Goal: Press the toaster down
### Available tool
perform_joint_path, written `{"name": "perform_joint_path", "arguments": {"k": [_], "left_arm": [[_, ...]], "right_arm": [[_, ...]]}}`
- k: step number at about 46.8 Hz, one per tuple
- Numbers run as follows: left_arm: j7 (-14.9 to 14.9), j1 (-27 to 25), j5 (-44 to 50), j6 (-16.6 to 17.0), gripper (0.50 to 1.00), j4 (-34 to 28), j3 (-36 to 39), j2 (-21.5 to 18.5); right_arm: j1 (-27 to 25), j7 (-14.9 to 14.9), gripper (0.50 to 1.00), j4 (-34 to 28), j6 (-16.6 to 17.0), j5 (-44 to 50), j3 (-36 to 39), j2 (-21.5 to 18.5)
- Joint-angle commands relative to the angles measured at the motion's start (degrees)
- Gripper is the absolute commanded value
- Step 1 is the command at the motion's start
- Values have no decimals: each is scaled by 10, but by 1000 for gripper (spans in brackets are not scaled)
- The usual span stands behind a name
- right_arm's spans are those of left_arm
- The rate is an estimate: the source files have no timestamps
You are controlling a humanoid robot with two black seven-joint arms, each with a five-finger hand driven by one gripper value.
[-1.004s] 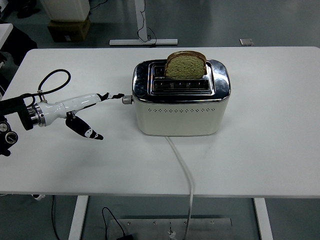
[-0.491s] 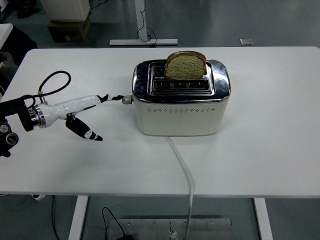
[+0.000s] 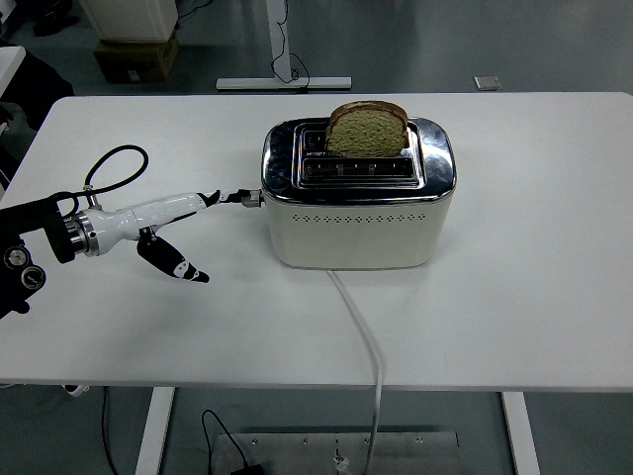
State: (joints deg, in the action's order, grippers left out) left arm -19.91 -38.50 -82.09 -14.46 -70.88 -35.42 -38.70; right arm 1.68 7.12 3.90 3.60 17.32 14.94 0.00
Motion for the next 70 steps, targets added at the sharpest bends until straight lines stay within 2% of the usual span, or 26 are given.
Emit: {"name": "perform_joint_path", "arguments": {"k": [1,70], "left_arm": [[0,0,1,0,1000,0,2,0],[0,4,2,2,1000,50,35,29]], "right_arm": [[0,0,998,0,0,0,0,0],[0,0,998,0,0,0,0,0]]}}
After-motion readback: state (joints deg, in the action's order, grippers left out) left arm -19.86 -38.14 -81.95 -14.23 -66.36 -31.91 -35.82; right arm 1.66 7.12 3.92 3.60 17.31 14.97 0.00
